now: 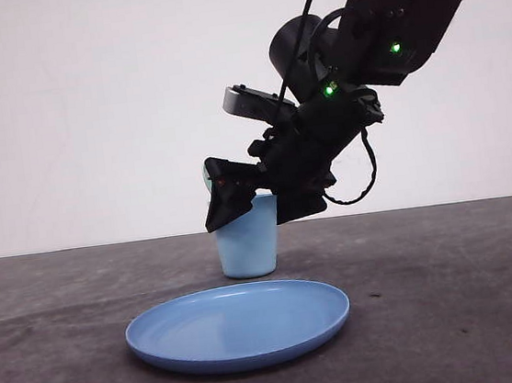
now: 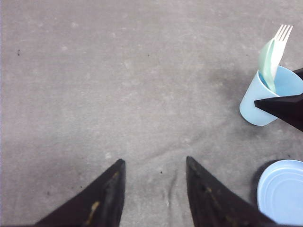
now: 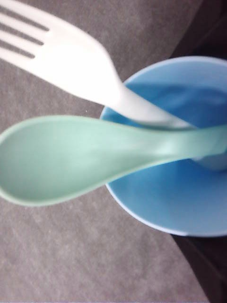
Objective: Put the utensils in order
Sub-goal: 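Lift the cup with the right gripper and carry it over the plate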
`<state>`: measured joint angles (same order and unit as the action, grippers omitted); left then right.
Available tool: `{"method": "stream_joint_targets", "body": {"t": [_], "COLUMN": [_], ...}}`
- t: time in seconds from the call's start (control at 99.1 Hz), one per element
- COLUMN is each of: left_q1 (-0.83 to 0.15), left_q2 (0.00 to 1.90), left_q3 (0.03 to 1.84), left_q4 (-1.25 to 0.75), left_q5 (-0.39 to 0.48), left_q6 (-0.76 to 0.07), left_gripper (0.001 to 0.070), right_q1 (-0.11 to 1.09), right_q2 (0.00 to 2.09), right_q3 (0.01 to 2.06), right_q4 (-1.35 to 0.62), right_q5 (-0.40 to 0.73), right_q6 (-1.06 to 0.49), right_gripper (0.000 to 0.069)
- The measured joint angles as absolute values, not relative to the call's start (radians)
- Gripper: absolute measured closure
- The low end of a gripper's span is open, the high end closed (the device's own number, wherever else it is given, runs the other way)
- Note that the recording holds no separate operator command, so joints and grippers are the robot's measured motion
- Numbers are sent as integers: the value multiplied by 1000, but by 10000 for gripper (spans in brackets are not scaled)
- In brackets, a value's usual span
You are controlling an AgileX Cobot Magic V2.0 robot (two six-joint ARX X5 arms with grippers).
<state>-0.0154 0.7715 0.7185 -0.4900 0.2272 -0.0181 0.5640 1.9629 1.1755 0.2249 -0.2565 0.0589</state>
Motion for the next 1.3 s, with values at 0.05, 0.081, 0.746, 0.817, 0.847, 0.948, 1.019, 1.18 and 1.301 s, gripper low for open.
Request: {"method": "stream_joint_targets", "body": {"t": [0.05,0.081,0.746,0.817,0.847,0.948,1.019,1.18,1.301], "left_q1": [-15,-15,-15,-15,-15,-15,-15,-15,-15], "left_q2": [772,772,772,772,772,772,772,772,772], "left_q3": [719,719,719,719,719,719,719,719,719], "left_q4": [-490,-490,-490,-490,-490,-490,-490,-490,-490], "left_q5": [227,227,227,227,227,227,227,227,227], "left_q6": [-18,-18,-18,-18,-18,-18,-18,-18,-18], "left_gripper": [481,481,481,481,481,481,481,481,481], "right_q1": [564,564,670,682,686,704,717,755,788], "right_q2": [1956,1948,1546,1509,1494,1446,1423,1420,1424], "right_q3": [1178,1178,1034,976,949,853,801,733,696], "right_q4": [203,183,-25,-2,11,49,67,110,164], "right_q5": [-256,-257,-234,-234,-234,-231,-228,-228,-202], "right_q6": [59,59,60,62,65,84,90,95,94], "right_gripper": [203,203,206,207,207,207,207,207,207]}}
